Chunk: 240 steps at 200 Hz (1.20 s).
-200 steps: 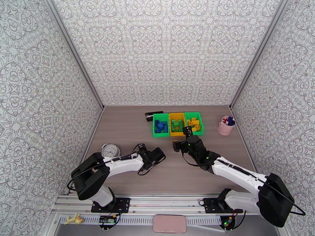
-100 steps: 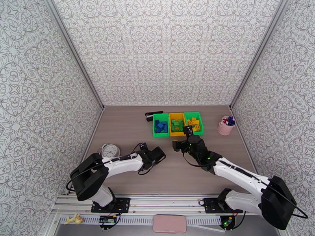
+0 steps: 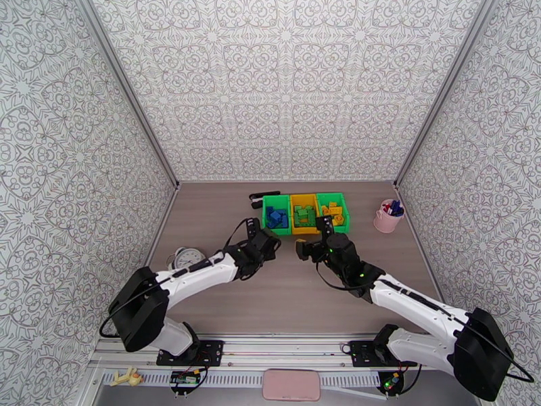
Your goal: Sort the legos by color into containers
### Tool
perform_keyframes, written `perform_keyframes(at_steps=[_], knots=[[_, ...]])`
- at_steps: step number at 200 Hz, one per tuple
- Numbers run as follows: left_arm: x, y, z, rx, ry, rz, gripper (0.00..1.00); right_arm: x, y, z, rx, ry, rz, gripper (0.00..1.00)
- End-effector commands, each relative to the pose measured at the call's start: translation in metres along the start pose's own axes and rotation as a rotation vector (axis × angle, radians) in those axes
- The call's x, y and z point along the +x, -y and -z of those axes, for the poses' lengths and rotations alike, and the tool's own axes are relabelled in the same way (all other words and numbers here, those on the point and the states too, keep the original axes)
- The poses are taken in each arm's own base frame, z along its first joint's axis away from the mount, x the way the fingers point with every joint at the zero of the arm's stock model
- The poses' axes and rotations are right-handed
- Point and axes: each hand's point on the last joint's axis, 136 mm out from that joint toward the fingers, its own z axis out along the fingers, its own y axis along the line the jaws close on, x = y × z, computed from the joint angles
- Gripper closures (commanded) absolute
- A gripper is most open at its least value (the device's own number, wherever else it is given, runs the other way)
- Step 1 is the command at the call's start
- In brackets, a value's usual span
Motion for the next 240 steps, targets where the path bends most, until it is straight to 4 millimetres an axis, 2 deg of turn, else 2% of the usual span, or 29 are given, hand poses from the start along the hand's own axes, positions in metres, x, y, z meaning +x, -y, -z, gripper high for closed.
perform_keyframes(at_steps=[1, 38, 57, 78, 93, 101, 129, 158, 181, 216, 240], knots=[[-0.026, 0.025, -0.021, 0.049, 0.014, -0.09, 0.73, 0.003, -0.002, 0.002, -0.023, 0.006, -0.028, 0.03], [-0.058, 0.046, -0.066, 0.028, 0.018, -0.132, 0.73, 0.008, -0.001, 0.004, -0.021, -0.003, -0.037, 0.03], [-0.066, 0.052, -0.091, 0.021, 0.001, -0.126, 0.72, 0.01, 0.001, 0.005, -0.019, -0.005, -0.042, 0.03], [-0.078, 0.059, -0.11, 0.026, -0.008, -0.11, 0.72, 0.012, 0.003, 0.007, -0.012, -0.007, -0.042, 0.03], [-0.085, 0.064, -0.117, 0.048, -0.01, -0.116, 0.64, 0.013, 0.004, 0.008, -0.007, -0.009, -0.04, 0.03], [-0.089, 0.067, -0.116, 0.064, -0.01, -0.116, 0.55, 0.013, 0.005, 0.01, -0.006, -0.007, -0.04, 0.03], [-0.104, 0.071, -0.095, 0.1, 0.039, -0.115, 0.33, 0.014, 0.006, 0.011, -0.002, -0.013, -0.034, 0.03], [-0.114, 0.07, -0.054, 0.132, 0.085, -0.109, 0.16, 0.008, 0.005, 0.013, -0.012, 0.027, -0.032, 0.01], [-0.112, 0.057, -0.023, 0.136, 0.132, -0.117, 0.01, 0.002, 0.008, 0.014, -0.006, 0.089, -0.027, 0.0], [-0.105, 0.01, 0.027, 0.091, 0.24, -0.127, 0.0, -0.004, 0.022, 0.015, 0.069, 0.125, 0.067, 0.0], [-0.087, -0.021, 0.055, 0.103, 0.334, -0.231, 0.0, -0.01, 0.04, 0.017, 0.141, 0.162, 0.155, 0.0]])
